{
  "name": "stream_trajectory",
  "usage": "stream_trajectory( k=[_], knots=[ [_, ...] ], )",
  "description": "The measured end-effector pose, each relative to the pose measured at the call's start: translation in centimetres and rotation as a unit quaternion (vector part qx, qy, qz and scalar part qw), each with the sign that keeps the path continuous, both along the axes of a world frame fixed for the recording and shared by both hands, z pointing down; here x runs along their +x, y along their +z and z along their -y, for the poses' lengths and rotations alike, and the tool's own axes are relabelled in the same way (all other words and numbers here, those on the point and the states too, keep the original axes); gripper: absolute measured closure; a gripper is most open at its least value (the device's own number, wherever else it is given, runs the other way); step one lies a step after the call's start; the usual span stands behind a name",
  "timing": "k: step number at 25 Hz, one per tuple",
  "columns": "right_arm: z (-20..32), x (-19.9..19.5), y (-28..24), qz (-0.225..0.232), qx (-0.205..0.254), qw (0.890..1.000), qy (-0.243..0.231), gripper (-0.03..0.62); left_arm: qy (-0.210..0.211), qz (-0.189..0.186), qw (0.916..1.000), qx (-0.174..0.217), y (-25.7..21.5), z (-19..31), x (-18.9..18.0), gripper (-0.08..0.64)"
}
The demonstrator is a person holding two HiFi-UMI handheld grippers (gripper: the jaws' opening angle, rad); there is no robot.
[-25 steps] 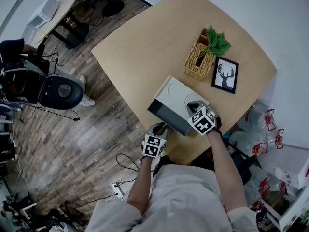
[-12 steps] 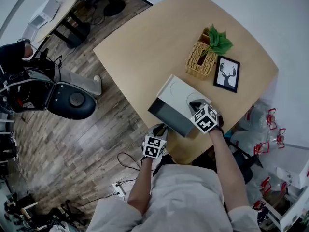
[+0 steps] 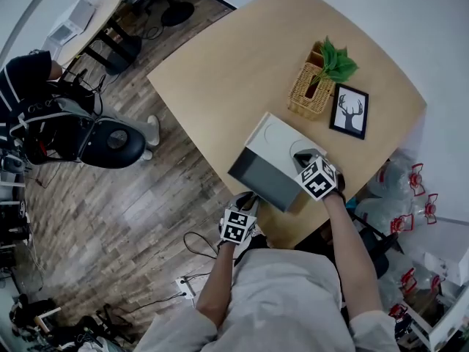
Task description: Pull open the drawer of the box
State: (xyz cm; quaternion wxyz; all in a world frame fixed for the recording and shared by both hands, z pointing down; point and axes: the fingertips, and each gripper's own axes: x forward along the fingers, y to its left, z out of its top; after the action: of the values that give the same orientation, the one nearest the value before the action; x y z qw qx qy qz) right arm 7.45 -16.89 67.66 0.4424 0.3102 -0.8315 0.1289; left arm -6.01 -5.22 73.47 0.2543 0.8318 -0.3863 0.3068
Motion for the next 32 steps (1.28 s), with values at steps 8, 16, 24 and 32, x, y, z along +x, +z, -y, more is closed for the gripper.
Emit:
stream_trajectory(
  k=[8, 16, 24, 32],
  knots=[
    [0.1, 0.1, 0.2, -0.003, -0.001, 1.0, 0.006, 0.591, 0.008, -0.002, 1.0, -0.005, 0.3, -0.7, -0.2, 0.433],
    [0.2, 0.2, -0.1, -0.005, 0.0, 1.0, 0.011, 0.591, 0.014, -0.008, 0.9999, -0.003, 0.1, -0.9, -0.2, 0.428],
    [-0.4, -0.3, -0.9, 0.02, -0.021, 0.998, 0.05, 0.591, 0.001, -0.007, 1.0, -0.005, -0.2, -1.7, -2.4, 0.423],
    [-4.5, -3.4, -3.2, 0.105, -0.017, 0.99, 0.092, 0.591, 0.001, -0.019, 0.999, 0.041, -3.8, 0.0, -3.8, 0.423]
  ],
)
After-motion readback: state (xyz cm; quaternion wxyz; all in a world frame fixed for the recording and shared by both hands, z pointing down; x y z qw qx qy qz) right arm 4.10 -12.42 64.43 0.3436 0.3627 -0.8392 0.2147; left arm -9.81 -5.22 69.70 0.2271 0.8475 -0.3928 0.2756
